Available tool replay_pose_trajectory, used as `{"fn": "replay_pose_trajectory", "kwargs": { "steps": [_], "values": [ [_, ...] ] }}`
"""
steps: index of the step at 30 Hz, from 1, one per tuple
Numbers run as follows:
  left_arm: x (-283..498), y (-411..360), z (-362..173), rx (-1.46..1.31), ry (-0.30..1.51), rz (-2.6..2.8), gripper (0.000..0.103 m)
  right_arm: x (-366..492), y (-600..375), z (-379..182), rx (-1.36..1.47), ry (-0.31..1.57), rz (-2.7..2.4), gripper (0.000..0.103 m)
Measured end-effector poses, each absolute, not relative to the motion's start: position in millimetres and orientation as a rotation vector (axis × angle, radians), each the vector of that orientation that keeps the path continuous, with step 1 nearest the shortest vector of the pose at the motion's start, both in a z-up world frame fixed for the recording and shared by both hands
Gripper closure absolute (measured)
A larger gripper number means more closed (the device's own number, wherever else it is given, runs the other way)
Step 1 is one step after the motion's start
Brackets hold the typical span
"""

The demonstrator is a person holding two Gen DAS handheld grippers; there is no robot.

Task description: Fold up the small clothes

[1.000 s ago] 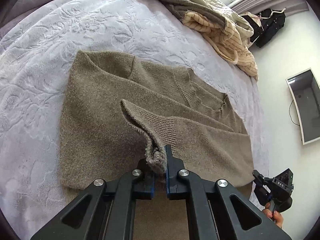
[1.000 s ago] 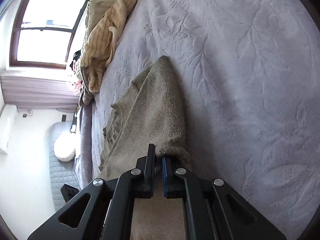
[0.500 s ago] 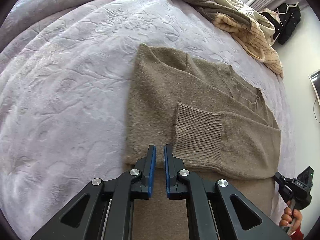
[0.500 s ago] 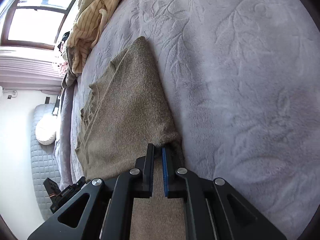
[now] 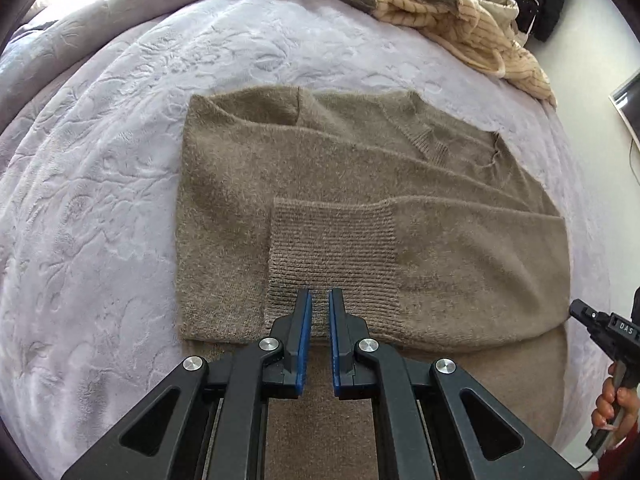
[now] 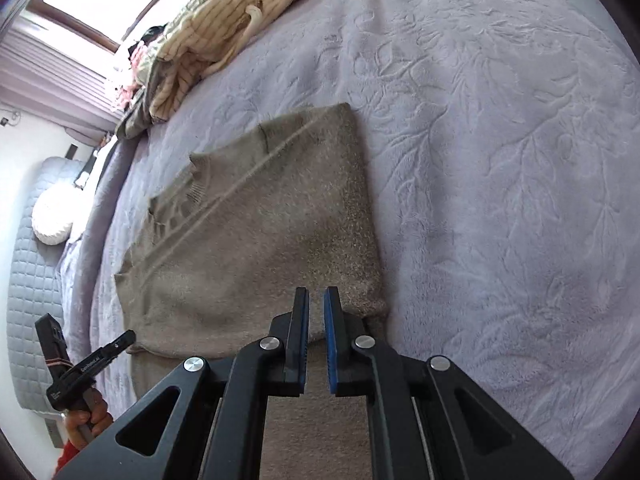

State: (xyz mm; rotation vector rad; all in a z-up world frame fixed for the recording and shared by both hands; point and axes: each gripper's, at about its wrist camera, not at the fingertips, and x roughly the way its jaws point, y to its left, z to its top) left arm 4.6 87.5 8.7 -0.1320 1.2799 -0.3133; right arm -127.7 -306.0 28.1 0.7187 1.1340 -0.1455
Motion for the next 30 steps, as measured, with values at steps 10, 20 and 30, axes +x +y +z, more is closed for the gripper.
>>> {"fn": "replay_pose_trajectory", "kwargs": {
  "steps": [10, 20, 30],
  "values": [
    [-3, 98, 15, -0.098, 1.266, -0.301, 0.094, -145, -302, 13, 0.700, 1.189, -0.141, 0.095],
    [-17, 102, 26, -0.072, 1.269, -0.279, 0.094, -175, -292, 25, 0.735, 1.195, -0.140, 0.095],
    [-27, 94, 28, -0.032, 1.291, -0.250, 0.074, -178, -271, 33, 0.732, 1.199, -0.105, 0.095]
  ]
}}
